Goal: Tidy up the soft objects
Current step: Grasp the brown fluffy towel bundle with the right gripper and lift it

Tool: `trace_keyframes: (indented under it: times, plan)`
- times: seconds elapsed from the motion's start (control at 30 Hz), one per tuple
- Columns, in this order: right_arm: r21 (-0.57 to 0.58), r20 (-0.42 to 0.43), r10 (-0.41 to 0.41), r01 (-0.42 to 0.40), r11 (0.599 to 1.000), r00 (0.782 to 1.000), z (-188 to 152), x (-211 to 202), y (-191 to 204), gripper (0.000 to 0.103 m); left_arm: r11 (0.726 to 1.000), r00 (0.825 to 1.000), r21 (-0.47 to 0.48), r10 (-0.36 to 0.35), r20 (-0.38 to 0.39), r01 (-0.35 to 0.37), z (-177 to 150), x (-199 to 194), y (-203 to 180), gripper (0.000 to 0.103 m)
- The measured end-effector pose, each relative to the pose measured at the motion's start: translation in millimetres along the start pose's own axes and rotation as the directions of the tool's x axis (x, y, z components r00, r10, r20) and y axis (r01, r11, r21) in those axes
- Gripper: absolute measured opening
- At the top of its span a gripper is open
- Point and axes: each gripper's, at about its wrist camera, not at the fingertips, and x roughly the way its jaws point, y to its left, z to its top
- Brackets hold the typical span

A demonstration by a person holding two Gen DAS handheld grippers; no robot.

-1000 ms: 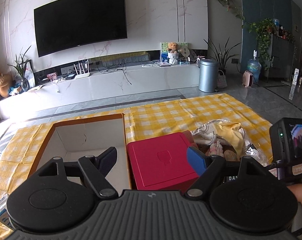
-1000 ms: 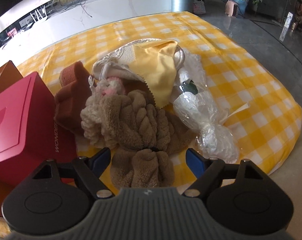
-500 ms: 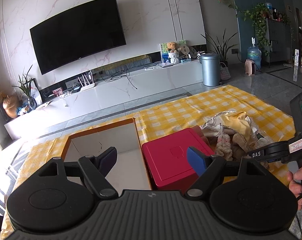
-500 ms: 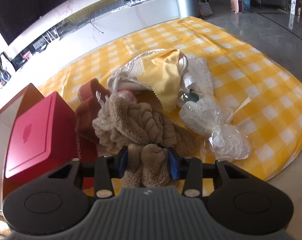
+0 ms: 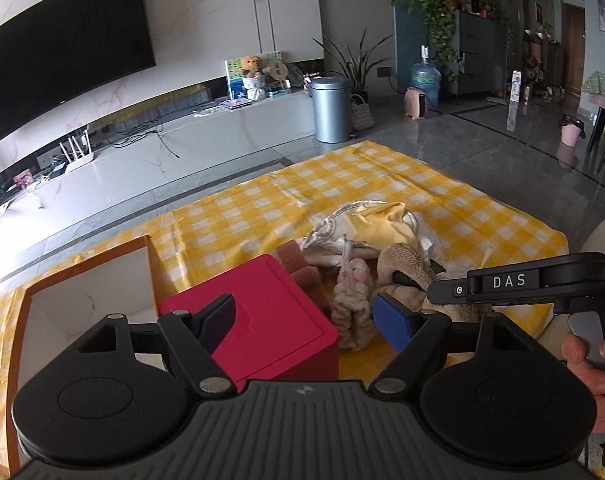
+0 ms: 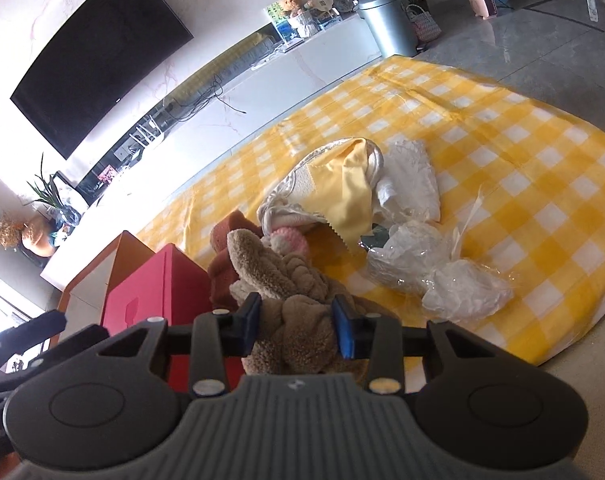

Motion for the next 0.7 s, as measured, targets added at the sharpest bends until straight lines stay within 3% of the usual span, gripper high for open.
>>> trace_keyframes:
  times: [0.17,0.2,0.27,0.37,0.47,0.5,0.57,0.63,0.7]
  plan:
    - [0.08,0.02,0.001,-0.003,0.997,1.0,3,-2,-15,0.037,0.997,0.997,0.057,-0.045,-0.061,0.049,14,28,-10,0.092]
    - [0.092,0.022,0.009,-0.011,0.996,1.0,4,-3,-18,0.035,0.996,0.996,0.066,-0.052,-0.076,0.057,16,34,-11,0.092]
    - [0.127,0.047,0.052,-0.058,0.99,0.998,5,-8,-26,0.021,0.995,0.993,0.076,-0.059,-0.106,0.067,19,45,-14,0.092]
    - [0.127,0.071,0.046,-0.055,0.99,0.996,8,-14,-30,0.021,0.991,0.982,0.094,-0.08,-0.169,0.097,21,66,-19,0.092]
    - [0.114,0.001,0.028,-0.028,0.993,1.0,7,-3,-32,0.022,0.988,0.972,0.132,-0.05,-0.229,0.082,18,86,-26,0.093]
    - [0.086,-0.051,0.029,-0.025,0.996,0.998,6,4,-30,0.026,0.985,0.977,0.164,-0.024,-0.214,0.06,17,88,-29,0.094]
    - [0.002,-0.144,0.002,-0.002,1.0,0.99,3,15,-19,0.047,0.973,0.977,0.229,0.016,-0.212,0.034,16,93,-36,0.091]
    - [-0.105,-0.19,-0.058,0.038,0.994,0.98,-4,22,-4,0.057,0.953,0.975,0.303,0.09,-0.204,-0.025,15,98,-44,0.09]
    - [-0.175,-0.242,-0.083,0.04,0.984,0.967,-10,30,7,0.076,0.938,0.972,0.346,0.102,-0.211,-0.024,15,103,-48,0.09]
